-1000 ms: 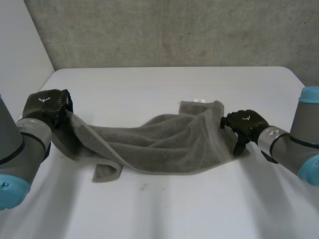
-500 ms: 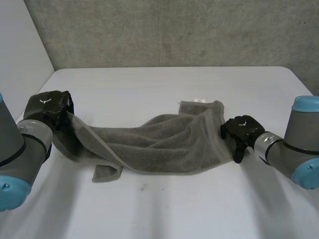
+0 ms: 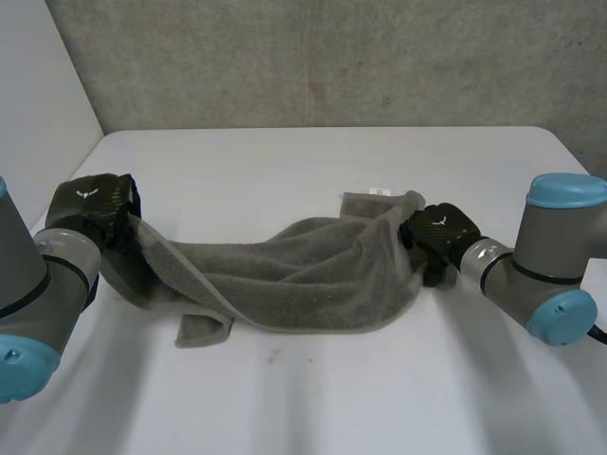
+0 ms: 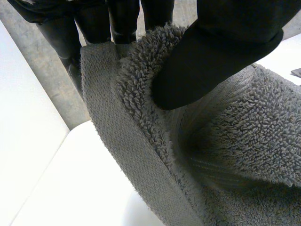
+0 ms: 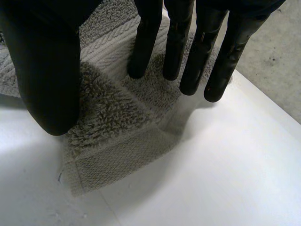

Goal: Fold the towel.

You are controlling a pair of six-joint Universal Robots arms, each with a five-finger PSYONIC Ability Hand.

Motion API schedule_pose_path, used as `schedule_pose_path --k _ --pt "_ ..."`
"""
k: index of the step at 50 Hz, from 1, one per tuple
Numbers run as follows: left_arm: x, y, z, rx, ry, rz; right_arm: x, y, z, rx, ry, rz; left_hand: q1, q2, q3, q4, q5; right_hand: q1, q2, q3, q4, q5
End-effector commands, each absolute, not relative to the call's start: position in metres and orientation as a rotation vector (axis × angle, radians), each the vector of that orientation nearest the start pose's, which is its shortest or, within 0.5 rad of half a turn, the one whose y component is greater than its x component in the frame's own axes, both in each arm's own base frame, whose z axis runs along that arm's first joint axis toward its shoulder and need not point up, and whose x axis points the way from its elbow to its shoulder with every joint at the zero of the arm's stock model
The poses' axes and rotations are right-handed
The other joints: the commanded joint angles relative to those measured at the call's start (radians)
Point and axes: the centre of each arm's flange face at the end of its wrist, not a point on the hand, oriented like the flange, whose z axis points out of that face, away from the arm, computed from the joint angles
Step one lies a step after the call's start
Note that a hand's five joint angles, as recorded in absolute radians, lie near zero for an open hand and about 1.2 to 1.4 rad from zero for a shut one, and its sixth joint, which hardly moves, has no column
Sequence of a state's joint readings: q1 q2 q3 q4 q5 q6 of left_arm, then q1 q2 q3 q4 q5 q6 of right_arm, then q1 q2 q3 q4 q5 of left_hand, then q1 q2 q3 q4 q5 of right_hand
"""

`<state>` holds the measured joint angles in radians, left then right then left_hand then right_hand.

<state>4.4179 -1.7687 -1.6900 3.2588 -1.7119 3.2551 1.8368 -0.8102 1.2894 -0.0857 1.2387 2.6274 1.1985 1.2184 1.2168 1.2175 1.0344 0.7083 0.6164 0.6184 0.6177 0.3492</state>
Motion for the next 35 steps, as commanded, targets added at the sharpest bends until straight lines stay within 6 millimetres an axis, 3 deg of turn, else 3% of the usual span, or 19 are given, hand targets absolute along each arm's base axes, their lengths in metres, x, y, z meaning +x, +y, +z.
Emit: schedule_pose_path --k 1,8,17,20,22,23,24,25,27,35 --pt "-0.206 -0.274 0.221 0.356 2.413 -1.987 0.263 -0.342 0.120 -1.191 2.174 -1.670 0.198 0.178 0.179 0.179 0.187 -0.001 0.091 0.089 0.090 0.184" --pt "-0.206 -0.273 0.219 0.356 2.417 -1.981 0.261 -0.339 0.117 -1.188 2.196 -1.655 0.198 0.178 0.179 0.179 0.187 -0.271 -0.179 -0.181 -0.180 -0.086" --pt "-0.206 -0.273 0.219 0.358 2.417 -1.981 0.259 -0.340 0.118 -1.174 2.205 -1.663 0.198 0.178 0.179 0.179 0.187 -0.248 -0.156 -0.158 -0.157 -0.063" --pt "-0.206 -0.273 0.219 0.358 2.417 -1.981 0.258 -0.341 0.118 -1.167 2.204 -1.663 0.198 0.178 0.179 0.179 0.187 -0.168 -0.076 -0.078 -0.078 0.016" --pt "-0.206 -0.272 0.219 0.358 2.418 -1.979 0.259 -0.342 0.118 -1.165 2.199 -1.670 0.198 0.178 0.179 0.179 0.187 0.079 0.171 0.169 0.170 0.264" --pt "-0.206 -0.273 0.219 0.358 2.417 -1.981 0.259 -0.342 0.118 -1.165 2.199 -1.670 0.198 0.178 0.179 0.179 0.187 0.081 0.173 0.171 0.172 0.266" --pt "-0.206 -0.272 0.219 0.358 2.420 -1.978 0.259 -0.343 0.118 -1.161 2.196 -1.675 0.198 0.178 0.179 0.179 0.187 0.279 0.371 0.369 0.370 0.464" --pt "-0.206 -0.272 0.219 0.358 2.420 -1.978 0.259 -0.343 0.118 -1.161 2.196 -1.675 0.198 0.178 0.179 0.179 0.187 0.281 0.373 0.371 0.372 0.466" --pt "-0.206 -0.272 0.219 0.358 2.418 -1.979 0.260 -0.344 0.118 -1.128 2.188 -1.681 0.198 0.178 0.179 0.179 0.187 0.686 0.777 0.775 0.776 0.870" --pt "-0.206 -0.272 0.218 0.359 2.422 -1.974 0.258 -0.353 0.118 -0.928 2.183 -1.664 0.198 0.178 0.179 0.179 0.187 0.688 0.780 0.778 0.779 0.873"
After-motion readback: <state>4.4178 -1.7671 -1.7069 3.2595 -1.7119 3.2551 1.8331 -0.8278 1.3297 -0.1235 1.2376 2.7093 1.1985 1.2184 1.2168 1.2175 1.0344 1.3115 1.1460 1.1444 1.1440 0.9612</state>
